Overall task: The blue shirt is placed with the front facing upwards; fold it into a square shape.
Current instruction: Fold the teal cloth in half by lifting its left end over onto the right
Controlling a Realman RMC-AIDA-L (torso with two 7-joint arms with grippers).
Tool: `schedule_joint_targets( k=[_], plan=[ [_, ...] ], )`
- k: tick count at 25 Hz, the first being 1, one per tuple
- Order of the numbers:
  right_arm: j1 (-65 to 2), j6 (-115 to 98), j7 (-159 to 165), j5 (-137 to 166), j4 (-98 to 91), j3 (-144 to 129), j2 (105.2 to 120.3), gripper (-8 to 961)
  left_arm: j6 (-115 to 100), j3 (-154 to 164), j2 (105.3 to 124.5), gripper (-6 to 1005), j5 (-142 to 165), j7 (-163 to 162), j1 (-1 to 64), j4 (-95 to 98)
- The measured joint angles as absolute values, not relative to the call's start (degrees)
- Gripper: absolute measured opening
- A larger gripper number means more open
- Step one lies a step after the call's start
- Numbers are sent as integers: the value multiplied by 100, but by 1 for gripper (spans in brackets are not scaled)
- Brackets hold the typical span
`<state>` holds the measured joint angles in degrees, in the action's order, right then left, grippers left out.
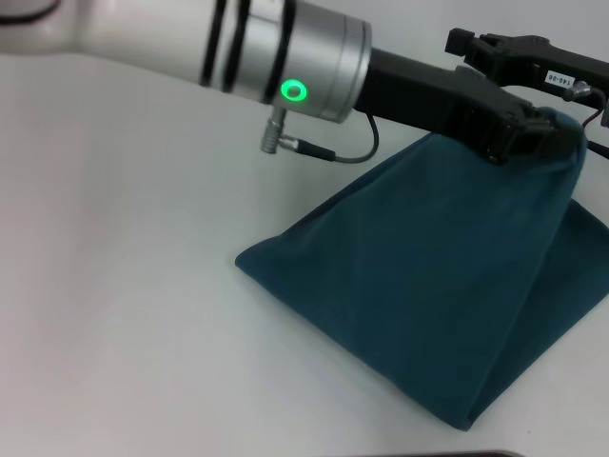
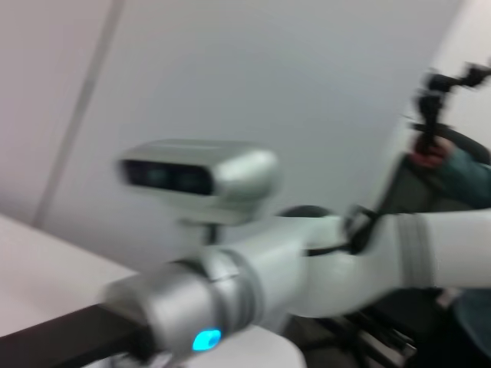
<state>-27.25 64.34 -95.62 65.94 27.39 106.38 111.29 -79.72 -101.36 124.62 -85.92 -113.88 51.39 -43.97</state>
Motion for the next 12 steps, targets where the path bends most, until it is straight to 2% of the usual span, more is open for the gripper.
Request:
schedule_joint_targets(
  k=[5,11,12],
  plan=[
    [-2769,6401,-9542,6663,2722,10640,11127,70,-7543,-9802,12462,61,-8959,-11201,5052,-4173],
    [-2754,6385,-9518,6672,2754,10719,11103,73,-7757,-9843,12416,71,-9393,-10926,4555,-4490],
    [-2741,6382,-9518,6675,2755,10760,11089,73,-7786,-9861,12410,116,-9418,-10925,4502,-4526]
  ],
)
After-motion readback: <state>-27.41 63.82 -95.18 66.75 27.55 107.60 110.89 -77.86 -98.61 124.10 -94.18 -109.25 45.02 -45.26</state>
